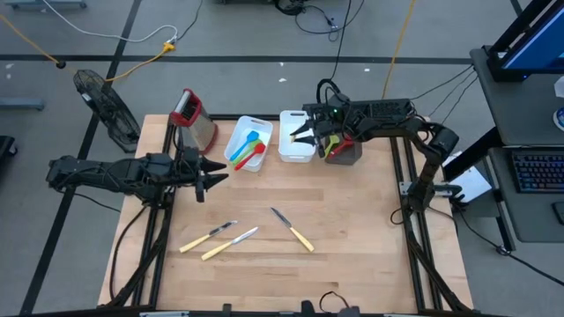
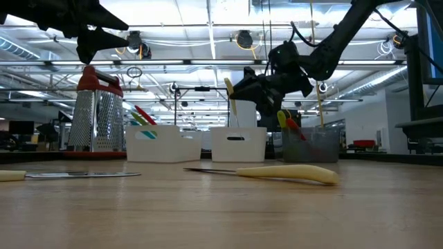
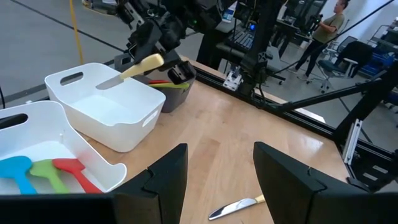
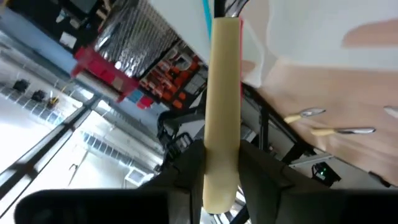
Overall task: Pick & Place Kitchen Items
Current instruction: Put the yellow knife into the right white bin
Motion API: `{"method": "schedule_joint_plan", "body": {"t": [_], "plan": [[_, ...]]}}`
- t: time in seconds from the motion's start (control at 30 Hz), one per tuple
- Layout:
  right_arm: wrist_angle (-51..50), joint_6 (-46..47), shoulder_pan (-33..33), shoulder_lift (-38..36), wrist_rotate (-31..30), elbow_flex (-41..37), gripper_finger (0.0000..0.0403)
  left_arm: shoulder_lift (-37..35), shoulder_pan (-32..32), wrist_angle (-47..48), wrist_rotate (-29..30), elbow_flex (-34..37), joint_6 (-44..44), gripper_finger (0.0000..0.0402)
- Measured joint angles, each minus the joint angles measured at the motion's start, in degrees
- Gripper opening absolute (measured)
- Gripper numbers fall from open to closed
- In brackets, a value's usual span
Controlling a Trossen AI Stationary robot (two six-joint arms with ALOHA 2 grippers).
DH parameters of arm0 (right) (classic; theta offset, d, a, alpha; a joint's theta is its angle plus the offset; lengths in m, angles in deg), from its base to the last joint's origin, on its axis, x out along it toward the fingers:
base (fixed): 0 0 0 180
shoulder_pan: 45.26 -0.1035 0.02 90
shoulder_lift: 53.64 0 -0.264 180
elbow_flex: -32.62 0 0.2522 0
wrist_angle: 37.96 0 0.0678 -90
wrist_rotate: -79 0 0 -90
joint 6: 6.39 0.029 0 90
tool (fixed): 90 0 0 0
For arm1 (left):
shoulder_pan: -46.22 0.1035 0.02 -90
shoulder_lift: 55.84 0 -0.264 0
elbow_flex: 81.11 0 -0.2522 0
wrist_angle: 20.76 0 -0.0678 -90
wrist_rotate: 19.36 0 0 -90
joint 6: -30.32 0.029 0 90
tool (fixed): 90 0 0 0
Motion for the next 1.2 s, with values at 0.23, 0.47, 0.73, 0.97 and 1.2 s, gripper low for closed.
{"method": "schedule_joint_plan", "body": {"t": [0.23,0.47,0.73,0.97,1.2], "plan": [[-0.5,0.1,1.4,0.0,-4.7,0.0,0.0078,0.0,0.0,0.0,-0.1,0.0,0.2,0.0187],[-0.2,-0.1,2.1,0.0,-4.8,0.0,0.0096,0.0,0.0,0.0,0.0,0.0,0.9,0.0187],[-0.1,0.3,2.1,0.0,-6.3,0.0,0.0103,0.0,0.0,0.0,0.0,0.0,0.9,0.0187],[-2.3,0.1,2.0,0.0,-6.2,0.0,0.0104,0.0,0.0,0.0,0.0,0.0,0.9,0.0187],[-3.5,-0.5,1.5,0.0,-6.1,0.0,0.0098,0.0,0.0,0.0,0.0,0.0,0.9,0.0186]]}}
